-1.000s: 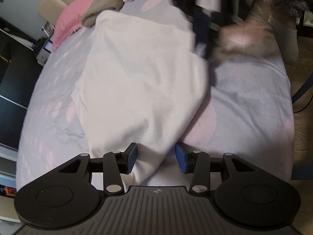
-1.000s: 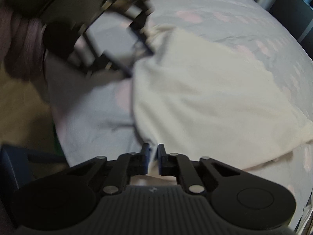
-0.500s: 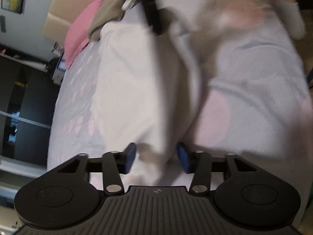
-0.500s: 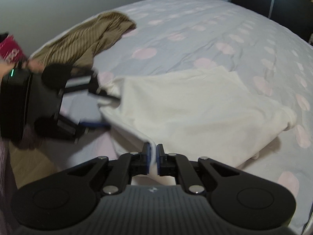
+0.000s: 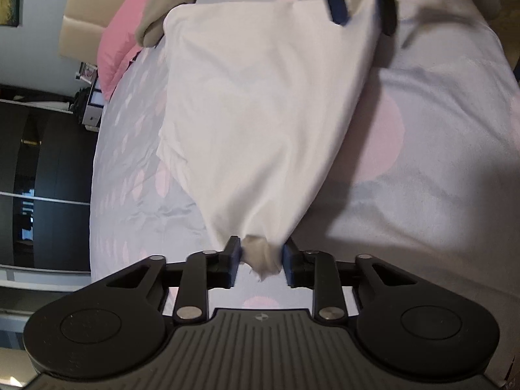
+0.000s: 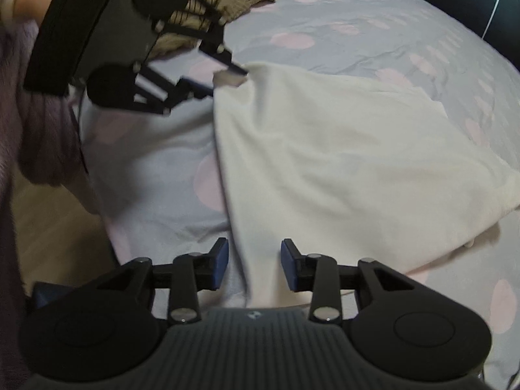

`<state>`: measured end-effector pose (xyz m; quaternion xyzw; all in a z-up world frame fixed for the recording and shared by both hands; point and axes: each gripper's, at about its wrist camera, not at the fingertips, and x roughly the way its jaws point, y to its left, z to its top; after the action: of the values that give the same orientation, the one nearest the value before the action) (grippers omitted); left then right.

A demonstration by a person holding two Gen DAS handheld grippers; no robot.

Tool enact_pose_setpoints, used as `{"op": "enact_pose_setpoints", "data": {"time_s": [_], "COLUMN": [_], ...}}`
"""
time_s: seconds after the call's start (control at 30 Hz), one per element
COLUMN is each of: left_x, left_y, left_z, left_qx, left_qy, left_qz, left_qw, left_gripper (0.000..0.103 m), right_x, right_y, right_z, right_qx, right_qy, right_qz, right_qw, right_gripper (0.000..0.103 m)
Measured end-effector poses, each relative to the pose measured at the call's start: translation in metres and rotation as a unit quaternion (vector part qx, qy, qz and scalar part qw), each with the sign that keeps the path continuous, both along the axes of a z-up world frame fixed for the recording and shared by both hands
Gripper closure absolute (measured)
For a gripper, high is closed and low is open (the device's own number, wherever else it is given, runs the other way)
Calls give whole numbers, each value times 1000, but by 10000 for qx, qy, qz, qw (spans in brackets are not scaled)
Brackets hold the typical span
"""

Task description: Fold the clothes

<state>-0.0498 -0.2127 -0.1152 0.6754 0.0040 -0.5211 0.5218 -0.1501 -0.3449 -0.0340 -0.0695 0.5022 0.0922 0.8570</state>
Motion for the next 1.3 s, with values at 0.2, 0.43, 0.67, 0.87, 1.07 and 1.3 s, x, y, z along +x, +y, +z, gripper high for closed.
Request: {"op": "enact_pose_setpoints", "data": {"time_s": [0.2, 0.43, 0.67, 0.87, 1.07, 1.3], "left_x": [13, 15, -7, -21, -14, -15], "left_y": [-3, -2, 31, 38, 19, -2], "left_z": [7, 16, -13, -35, -42, -23], "left_qx": [-100, -121, -71, -60, 185, -481], "left_qy": [-101, 27, -1149, -1669, -1631, -1753], "left_qz": [124, 120, -987, -1623, -1402, -1080], "left_qw": [9998, 9999, 9884, 9725, 9764, 9774], "left_gripper": [89, 89, 53, 57, 91, 97], "right_x": [-1, -5, -5, 0, 1, 2], "right_y": [4, -5, -9, -8, 3, 13], "right_z": [-7, -3, -3, -7, -7, -10], "right_qx": [-107, 32, 2, -67, -390, -624], "right_qy": [74, 54, 73, -5, -108, -32], "right_qz": [-78, -396, -513, -463, -246, -291], "right_qw": [9999, 9992, 9987, 9989, 9989, 9976], "right_gripper": [82, 91, 82, 80, 79, 95]}}
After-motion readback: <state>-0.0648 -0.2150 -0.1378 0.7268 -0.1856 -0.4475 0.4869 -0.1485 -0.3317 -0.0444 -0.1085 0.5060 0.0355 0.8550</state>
